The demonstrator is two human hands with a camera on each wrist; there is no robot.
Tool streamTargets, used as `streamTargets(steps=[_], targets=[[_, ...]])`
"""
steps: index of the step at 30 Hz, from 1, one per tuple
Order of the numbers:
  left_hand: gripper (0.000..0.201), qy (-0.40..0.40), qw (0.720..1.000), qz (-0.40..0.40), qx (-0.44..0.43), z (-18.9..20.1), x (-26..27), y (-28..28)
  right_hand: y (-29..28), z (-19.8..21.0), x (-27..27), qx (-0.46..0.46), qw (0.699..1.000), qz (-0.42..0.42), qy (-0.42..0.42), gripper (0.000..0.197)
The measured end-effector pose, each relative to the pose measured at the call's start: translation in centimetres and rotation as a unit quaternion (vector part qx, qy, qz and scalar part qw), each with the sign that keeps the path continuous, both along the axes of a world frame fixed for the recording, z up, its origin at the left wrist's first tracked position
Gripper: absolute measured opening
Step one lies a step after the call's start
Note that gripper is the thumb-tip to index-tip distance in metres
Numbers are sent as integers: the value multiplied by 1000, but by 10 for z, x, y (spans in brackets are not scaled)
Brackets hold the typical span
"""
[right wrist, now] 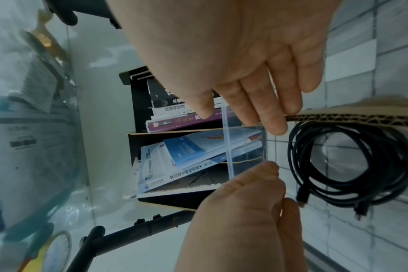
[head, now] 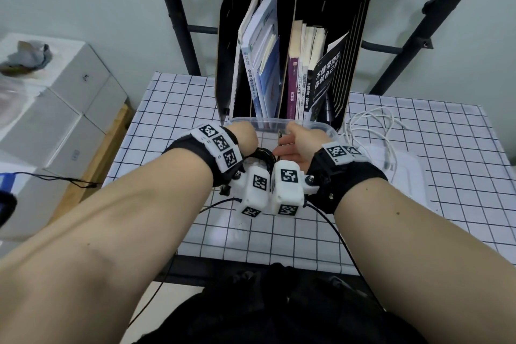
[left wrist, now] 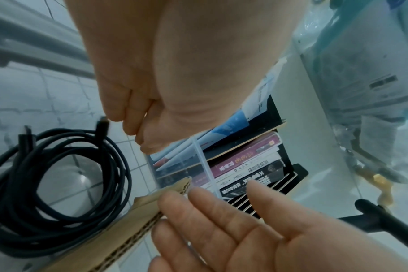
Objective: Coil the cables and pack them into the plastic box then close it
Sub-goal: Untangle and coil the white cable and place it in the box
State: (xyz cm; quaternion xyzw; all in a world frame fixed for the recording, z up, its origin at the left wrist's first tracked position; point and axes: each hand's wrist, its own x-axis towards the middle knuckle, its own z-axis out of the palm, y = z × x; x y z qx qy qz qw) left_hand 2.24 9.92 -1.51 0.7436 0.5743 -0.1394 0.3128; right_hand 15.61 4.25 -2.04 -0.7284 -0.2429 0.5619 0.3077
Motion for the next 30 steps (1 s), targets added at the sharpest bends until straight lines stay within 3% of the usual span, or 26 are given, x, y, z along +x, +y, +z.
streamTargets(steps=[6,8,10,15,22,30], targets=[[27,-148,984,101,-22,12,3,-7,-7,8,6,19,999,-39,8,40],[19,-233,955,173,-62,13,4,-13,-11,12,9,26,998,-60,18,39],[26,-289,926,226,-89,15,9,-20,-18,16,14,36,995,-87,28,38],[27,-386,860,291,-161,29,24,-42,-39,21,35,68,982,-162,69,42],[23,-413,845,277,-196,28,60,-72,-81,28,83,101,942,-298,117,42],[24,-411,845,260,-223,22,94,-95,-131,4,122,63,904,-392,159,39]])
